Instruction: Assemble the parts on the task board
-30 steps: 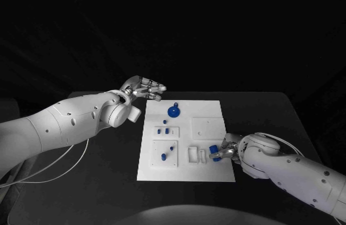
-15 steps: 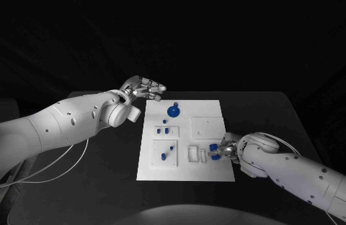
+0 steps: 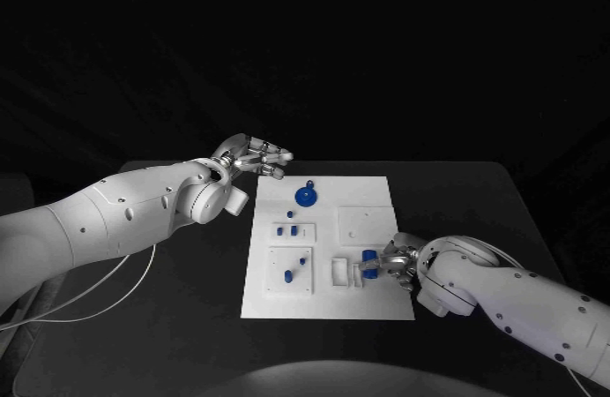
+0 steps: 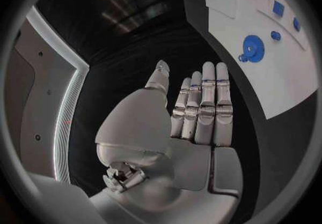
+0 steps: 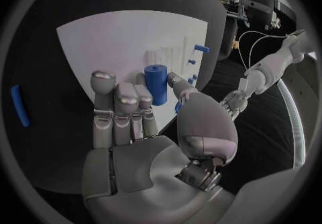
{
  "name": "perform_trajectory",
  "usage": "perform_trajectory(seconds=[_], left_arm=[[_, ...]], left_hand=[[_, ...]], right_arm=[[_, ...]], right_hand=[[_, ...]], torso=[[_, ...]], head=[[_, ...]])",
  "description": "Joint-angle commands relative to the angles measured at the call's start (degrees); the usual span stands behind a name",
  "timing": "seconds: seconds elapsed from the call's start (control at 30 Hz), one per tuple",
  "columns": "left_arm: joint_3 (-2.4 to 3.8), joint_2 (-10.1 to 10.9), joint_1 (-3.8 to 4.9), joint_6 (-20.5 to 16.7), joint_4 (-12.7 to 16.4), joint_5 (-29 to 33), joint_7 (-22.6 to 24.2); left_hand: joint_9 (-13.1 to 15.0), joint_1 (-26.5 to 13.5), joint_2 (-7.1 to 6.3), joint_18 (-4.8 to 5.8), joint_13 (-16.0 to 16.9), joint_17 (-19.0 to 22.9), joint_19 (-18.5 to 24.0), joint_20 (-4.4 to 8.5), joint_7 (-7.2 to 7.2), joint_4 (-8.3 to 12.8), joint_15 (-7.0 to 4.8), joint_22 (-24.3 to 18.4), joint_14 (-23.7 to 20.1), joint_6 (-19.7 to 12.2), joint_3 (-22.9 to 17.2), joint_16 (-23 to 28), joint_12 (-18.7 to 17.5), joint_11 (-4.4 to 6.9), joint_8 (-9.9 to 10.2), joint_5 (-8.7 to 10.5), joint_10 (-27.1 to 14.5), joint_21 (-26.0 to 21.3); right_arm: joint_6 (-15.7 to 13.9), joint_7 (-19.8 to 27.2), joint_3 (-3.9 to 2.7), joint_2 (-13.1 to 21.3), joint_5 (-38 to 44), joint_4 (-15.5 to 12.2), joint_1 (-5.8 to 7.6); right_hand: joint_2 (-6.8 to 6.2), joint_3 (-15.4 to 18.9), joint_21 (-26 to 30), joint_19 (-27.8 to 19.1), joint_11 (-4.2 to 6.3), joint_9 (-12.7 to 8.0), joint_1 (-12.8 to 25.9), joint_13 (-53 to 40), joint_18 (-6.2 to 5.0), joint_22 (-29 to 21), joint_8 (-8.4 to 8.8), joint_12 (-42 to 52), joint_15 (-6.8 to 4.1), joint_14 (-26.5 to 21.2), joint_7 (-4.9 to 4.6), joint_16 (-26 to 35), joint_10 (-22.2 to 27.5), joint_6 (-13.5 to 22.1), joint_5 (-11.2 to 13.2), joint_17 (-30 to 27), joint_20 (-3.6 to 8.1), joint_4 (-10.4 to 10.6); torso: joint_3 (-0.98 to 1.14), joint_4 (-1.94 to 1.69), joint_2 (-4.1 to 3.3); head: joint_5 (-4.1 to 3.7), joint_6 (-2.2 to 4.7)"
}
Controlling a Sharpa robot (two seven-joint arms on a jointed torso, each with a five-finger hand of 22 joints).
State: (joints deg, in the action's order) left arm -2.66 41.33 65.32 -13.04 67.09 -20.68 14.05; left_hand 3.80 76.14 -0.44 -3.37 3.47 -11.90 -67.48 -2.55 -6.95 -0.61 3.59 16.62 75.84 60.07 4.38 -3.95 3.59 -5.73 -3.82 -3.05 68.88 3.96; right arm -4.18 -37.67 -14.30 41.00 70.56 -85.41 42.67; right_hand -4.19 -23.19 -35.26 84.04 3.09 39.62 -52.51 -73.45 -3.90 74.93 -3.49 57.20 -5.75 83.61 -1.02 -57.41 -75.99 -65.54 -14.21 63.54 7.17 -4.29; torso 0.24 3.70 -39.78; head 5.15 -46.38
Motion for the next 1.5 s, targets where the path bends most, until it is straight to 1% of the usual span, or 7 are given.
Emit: perform_trajectory(seconds=[0.03, 0.4, 0.53, 0.7, 0.9, 1.13, 1.5], left_arm=[[0.03, 0.0, 0.02, 0.8, 0.2, 0.3, 0.1], [0.03, 0.0, 0.03, 0.8, 0.3, 0.3, -0.1], [0.02, 0.0, 0.03, 0.9, 0.3, 0.3, -0.1], [0.02, -0.1, 0.03, 1.0, 0.4, 0.3, -0.1], [0.02, -0.1, 0.03, 1.0, 0.4, 0.3, -0.2], [0.02, -0.2, 0.03, 1.1, 0.4, 0.3, -0.2], [0.02, -0.2, 0.03, 1.1, 0.3, 0.3, -0.2]], left_hand=[[0.1, 0.0, 0.61, 0.42, 0.1, -0.1, -0.3, -0.12, -0.18, -0.1, 0.07, 0.0, -0.4, -0.1, 0.0, 0.1, -0.1, 0.06, 0.1, -0.07, -0.2, 0.3], [0.1, 0.0, 0.64, 0.42, 0.0, -0.1, -0.3, -0.12, -0.2, -0.1, 0.07, -0.3, -0.4, -0.1, 0.0, 0.1, -0.1, 0.04, 0.1, -0.08, -0.3, 0.3], [0.1, 0.0, 0.61, 0.41, 0.1, -0.1, -0.4, -0.12, -0.25, -0.1, 0.09, -0.4, -0.4, -0.1, 0.0, 0.1, -0.1, 0.02, 0.1, -0.09, -0.4, 0.3], [0.1, 0.0, 0.61, 0.41, 0.1, -0.1, -0.4, -0.12, -0.25, -0.1, 0.09, -0.4, -0.4, -0.1, 0.0, 0.1, -0.1, 0.02, 0.1, -0.09, -0.4, 0.3], [0.1, 0.0, 0.63, 0.41, 0.1, -0.1, -0.4, -0.14, -0.24, -0.1, 0.08, -0.5, -0.4, -0.1, -0.1, 0.1, -0.1, 0.03, 0.1, -0.08, -0.4, 0.3], [0.1, 0.0, 0.63, 0.41, 0.1, -0.1, -0.4, -0.14, -0.24, -0.1, 0.08, -0.5, -0.4, -0.1, -0.1, 0.1, -0.1, 0.03, 0.1, -0.08, -0.4, 0.3], [0.1, -0.1, 0.64, 0.41, 0.1, -0.1, -0.4, -0.15, -0.26, -0.2, 0.1, -0.7, -0.5, -0.1, -0.1, 0.1, -0.1, 0.01, 0.1, -0.09, -0.5, 0.3]], right_arm=[[-2.0, 0.3, -0.02, 0.1, -4.0, -1.2, 0.23], [-0.8, 0.3, 0.06, -1.3, -0.6, -1.4, 0.43], [-0.2, 0.3, 0.59, -2.1, 0.4, -1.0, 0.44], [0.2, 0.3, 1.92, -3.3, 1.7, -0.2, 0.44], [0.3, 0.3, 2.67, -4.3, 3.0, 0.6, 0.44], [0.1, 0.4, 3.16, -5.1, 3.7, 1.3, 0.44], [0.2, 0.5, 3.4, -6.0, 3.9, 1.5, 0.49]], right_hand=[[2.44, -4.5, -0.2, 2.9, 0.09, 0.2, -1.9, -0.1, 0.75, 1.6, -0.19, 0.3, -0.5, 0.0, 0.06, 0.0, -0.5, -0.5, 0.2, -0.2, 0.3, -4.9], [2.54, -3.8, -0.1, 2.9, 0.06, -0.4, -1.7, 0.0, 0.79, 1.6, -0.18, 0.2, -0.47, 0.0, 0.08, 0.0, -0.4, -0.7, 1.9, -0.3, 0.28, -4.3], [2.39, -3.2, 0.0, 2.9, 0.04, -0.8, -1.8, 0.1, 0.81, 1.6, -0.16, 0.2, -0.46, 0.0, 0.06, 0.0, -0.4, -0.8, 1.9, -0.3, 0.26, -4.1], [2.42, -2.5, -0.1, 2.9, 0.03, -1.4, -2.1, 0.1, 0.82, 1.7, -0.17, 0.2, -0.46, -0.1, 0.06, 0.0, -0.3, -0.9, 2.0, -0.3, 0.27, -3.8], [2.32, -2.3, 0.0, 2.9, 0.03, -1.5, -2.0, 0.1, 0.81, 1.7, -0.17, 0.2, -0.45, -0.1, 0.05, 0.0, -0.3, -0.9, 1.9, -0.3, 0.26, -3.7], [2.27, -1.9, 0.0, 2.9, 0.03, -1.7, -2.0, 0.2, 0.8, 1.7, -0.17, 0.1, -0.48, -0.1, 0.06, 0.0, -0.3, -1.0, 1.8, -0.3, 0.28, -3.5], [2.12, -1.1, 0.0, 3.0, 0.03, -1.9, -1.8, 0.2, 0.81, 1.7, -0.17, 0.1, -0.48, -0.1, 0.05, 0.0, -0.3, -1.1, 1.8, -0.3, 0.29, -3.1]], torso=[[-0.03, -0.04, -0.02], [-0.08, -0.06, -0.03], [0.02, -0.09, -0.09], [0.05, -0.09, -0.11], [0.07, -0.07, -0.11], [0.05, 0.01, -0.08], [0.01, -0.03, -0.09]], head=[[-0.1, -0.01], [-0.16, 0.06], [-0.18, 0.02], [-0.13, -0.02], [0.01, -0.12], [0.17, -0.22], [0.39, -0.3]])
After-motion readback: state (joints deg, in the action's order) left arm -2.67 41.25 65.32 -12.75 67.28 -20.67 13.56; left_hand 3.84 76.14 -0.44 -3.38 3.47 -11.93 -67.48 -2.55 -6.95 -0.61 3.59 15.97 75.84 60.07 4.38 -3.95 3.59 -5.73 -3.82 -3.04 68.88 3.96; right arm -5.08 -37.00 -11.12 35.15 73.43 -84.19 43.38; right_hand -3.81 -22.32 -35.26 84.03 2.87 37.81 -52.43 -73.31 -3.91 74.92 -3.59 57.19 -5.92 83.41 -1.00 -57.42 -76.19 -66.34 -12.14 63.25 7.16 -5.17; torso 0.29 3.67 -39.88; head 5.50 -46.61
